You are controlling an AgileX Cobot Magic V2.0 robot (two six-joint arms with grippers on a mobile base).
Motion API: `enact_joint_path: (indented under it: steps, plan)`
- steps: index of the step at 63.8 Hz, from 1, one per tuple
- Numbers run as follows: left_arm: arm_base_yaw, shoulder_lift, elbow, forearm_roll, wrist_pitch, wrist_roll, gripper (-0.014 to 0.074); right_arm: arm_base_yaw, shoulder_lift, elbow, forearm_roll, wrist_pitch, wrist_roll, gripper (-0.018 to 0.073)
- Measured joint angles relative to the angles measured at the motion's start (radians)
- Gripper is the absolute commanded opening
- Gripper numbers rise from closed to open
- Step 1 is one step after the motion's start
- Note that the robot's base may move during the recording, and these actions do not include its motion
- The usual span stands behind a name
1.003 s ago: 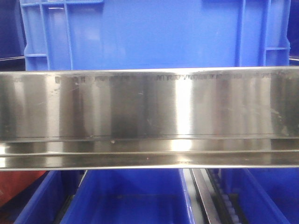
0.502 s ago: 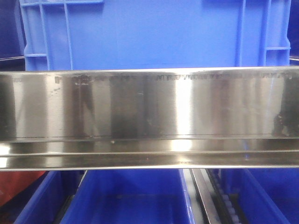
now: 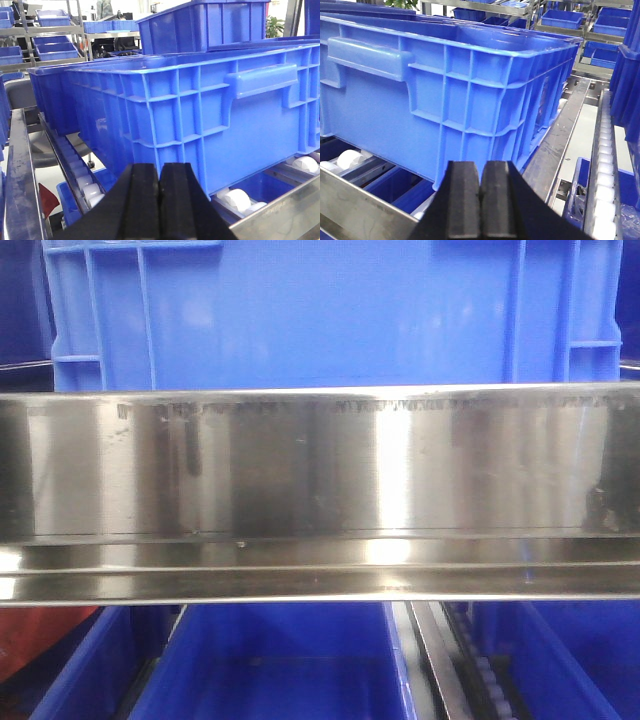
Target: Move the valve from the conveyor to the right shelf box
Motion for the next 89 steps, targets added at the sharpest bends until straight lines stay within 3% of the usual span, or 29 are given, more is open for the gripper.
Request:
enact_joint_path:
  steps: [15, 34, 50, 61, 89]
  plan:
    - [0.018, -0.002, 0.002, 0.013, 0.000, 0.000, -0.0111, 0.000, 0.000, 0.000, 0.000, 0.000, 0.000, -0.0162]
    - [0.274, -0.087, 0.129, -0.008, -0.058, -0.002, -0.0111, 0.000, 0.000, 0.000, 0.000, 0.000, 0.000, -0.0162]
    - [0.412, -0.204, 0.316, -0.028, -0.179, -0.002, -0.0111, 0.000, 0.000, 0.000, 0.000, 0.000, 0.000, -0.0162]
    - [0.450, -0.225, 0.330, -0.037, -0.159, -0.002, -0.0111, 0.000, 0.000, 0.000, 0.000, -0.001, 0.000, -0.0162]
    - [0.452, -0.226, 0.331, -0.039, -0.159, -0.002, -0.0111, 0.000, 0.000, 0.000, 0.000, -0.003, 0.000, -0.0162]
